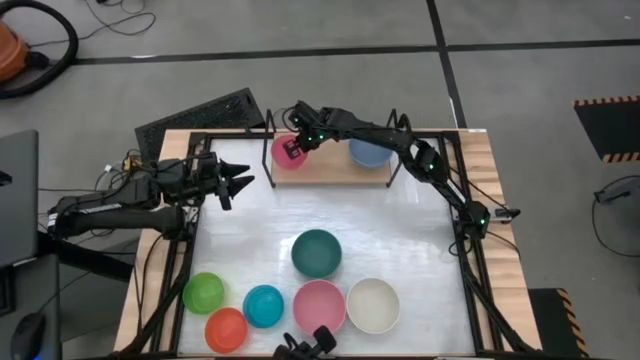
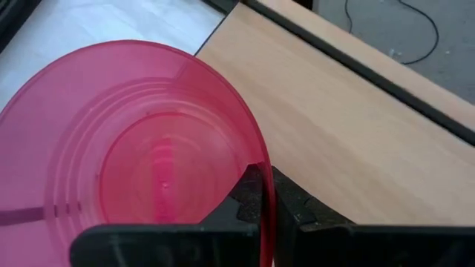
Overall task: Place and stack bowls onto a shelf
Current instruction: Put the small pink bowl on the shelf
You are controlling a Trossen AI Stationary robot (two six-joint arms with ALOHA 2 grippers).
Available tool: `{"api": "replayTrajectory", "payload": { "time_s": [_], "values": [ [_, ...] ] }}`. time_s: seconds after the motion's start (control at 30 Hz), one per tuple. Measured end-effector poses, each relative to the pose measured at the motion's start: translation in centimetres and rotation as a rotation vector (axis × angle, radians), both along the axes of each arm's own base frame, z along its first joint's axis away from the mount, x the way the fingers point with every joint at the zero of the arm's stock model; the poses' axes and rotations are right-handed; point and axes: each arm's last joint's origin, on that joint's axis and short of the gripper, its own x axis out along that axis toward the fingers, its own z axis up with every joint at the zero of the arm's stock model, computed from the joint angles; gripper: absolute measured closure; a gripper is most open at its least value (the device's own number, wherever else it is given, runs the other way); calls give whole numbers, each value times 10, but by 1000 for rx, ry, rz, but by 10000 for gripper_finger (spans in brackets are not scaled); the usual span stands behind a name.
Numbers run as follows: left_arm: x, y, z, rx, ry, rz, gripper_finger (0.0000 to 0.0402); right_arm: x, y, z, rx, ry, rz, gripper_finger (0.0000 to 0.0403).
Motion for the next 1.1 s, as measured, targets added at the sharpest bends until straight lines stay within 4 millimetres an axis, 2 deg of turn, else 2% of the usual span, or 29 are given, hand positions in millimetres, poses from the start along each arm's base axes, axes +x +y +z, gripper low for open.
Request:
{"api": "replayTrajectory", "payload": {
  "time_s": [0.47, 0.7, 1.0, 1.1],
  "values": [
    [0, 0, -2, -20, 11, 2, 203, 3, 4, 5, -10, -20, 10, 374],
    [0, 0, -2, -24, 10, 2, 203, 3, 21, 29, -33, -36, 60, 374],
    [0, 0, -2, -25, 16, 1, 203, -14, 40, 69, -86, -14, 157, 375],
    [0, 0, -3, -33, 19, 1, 203, -24, 40, 81, -134, 14, 212, 375]
  ]
}}
